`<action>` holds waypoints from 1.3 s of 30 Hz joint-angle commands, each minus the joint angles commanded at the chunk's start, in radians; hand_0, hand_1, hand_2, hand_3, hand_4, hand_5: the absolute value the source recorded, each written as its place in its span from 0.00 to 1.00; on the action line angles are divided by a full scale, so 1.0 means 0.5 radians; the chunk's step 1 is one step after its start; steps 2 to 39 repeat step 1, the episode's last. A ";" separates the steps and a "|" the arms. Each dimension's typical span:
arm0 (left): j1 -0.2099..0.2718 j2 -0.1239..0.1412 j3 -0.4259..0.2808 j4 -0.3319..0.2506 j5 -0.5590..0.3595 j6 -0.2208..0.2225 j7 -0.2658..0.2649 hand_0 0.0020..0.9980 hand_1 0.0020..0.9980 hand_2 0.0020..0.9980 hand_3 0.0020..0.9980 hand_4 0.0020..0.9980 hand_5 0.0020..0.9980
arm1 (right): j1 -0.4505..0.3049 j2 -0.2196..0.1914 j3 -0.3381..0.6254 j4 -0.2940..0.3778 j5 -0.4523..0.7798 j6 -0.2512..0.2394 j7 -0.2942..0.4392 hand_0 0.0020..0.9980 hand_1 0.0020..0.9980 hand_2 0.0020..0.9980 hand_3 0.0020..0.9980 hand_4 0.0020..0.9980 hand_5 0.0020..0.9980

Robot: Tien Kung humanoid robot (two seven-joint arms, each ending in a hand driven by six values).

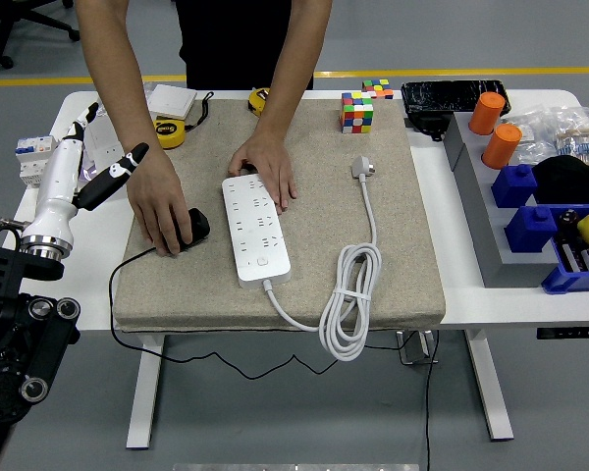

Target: Pick up the plug,place it near the board,insert it into the board,press the button

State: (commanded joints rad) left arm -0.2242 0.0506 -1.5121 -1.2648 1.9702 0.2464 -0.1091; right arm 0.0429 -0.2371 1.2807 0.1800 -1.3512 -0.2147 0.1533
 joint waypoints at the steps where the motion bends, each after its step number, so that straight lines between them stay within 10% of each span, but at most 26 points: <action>1: -0.002 0.004 0.008 0.001 -0.008 0.001 -0.003 1.00 1.00 1.00 1.00 1.00 0.87 | -0.001 0.003 -0.001 0.000 0.002 0.002 -0.003 1.00 1.00 0.99 1.00 1.00 1.00; 39: -0.002 0.004 0.008 0.001 -0.008 0.001 -0.003 1.00 1.00 1.00 1.00 1.00 0.87 | -0.001 0.003 -0.001 0.000 0.002 0.002 -0.003 1.00 1.00 0.99 1.00 1.00 1.00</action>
